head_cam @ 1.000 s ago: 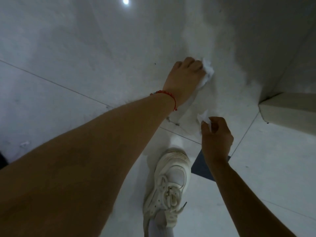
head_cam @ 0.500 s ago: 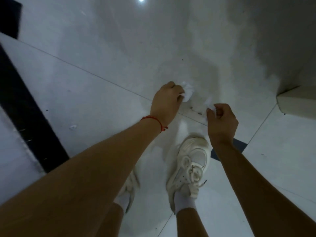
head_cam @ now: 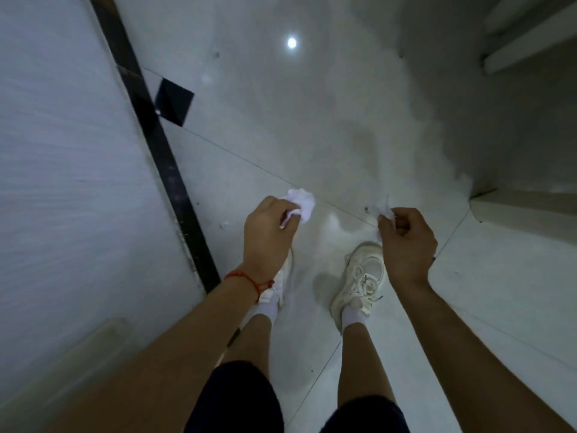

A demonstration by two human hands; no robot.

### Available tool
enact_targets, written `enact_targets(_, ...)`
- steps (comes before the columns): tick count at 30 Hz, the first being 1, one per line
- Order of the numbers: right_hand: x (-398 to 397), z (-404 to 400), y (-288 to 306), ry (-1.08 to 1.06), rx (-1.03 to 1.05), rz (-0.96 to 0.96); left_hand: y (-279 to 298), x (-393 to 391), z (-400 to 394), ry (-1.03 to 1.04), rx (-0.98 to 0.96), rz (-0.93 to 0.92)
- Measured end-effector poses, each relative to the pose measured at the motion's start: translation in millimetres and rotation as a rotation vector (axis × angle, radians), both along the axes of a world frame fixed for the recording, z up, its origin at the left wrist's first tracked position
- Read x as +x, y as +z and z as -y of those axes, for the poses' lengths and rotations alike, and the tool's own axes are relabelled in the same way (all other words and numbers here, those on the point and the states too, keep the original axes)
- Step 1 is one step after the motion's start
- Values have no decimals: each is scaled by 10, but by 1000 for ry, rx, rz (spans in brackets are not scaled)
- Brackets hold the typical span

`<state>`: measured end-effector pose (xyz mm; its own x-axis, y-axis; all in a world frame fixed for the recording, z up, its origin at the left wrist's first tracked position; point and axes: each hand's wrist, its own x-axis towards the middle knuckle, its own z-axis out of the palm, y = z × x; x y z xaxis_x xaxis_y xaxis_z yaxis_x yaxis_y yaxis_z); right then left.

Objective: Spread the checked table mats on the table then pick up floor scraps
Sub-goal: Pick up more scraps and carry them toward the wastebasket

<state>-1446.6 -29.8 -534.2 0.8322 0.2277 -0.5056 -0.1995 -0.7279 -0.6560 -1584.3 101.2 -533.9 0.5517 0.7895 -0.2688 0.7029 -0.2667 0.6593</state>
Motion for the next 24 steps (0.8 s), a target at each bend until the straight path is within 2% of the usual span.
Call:
enact_targets(6,-196,-107,1131,-65,66,-4,1252,-129,-105,7,-12,114)
enact_targets(13,-357,60,2518,-213,119,26,2532,-93,-248,-83,-6,151)
enact_targets(17,-396,336,3114,-363,143,52,3036,-86,-246,-145,11,161)
enact_targets(24,-605,1049,3996,-609,180,110,3903,63,80,-394,4,169)
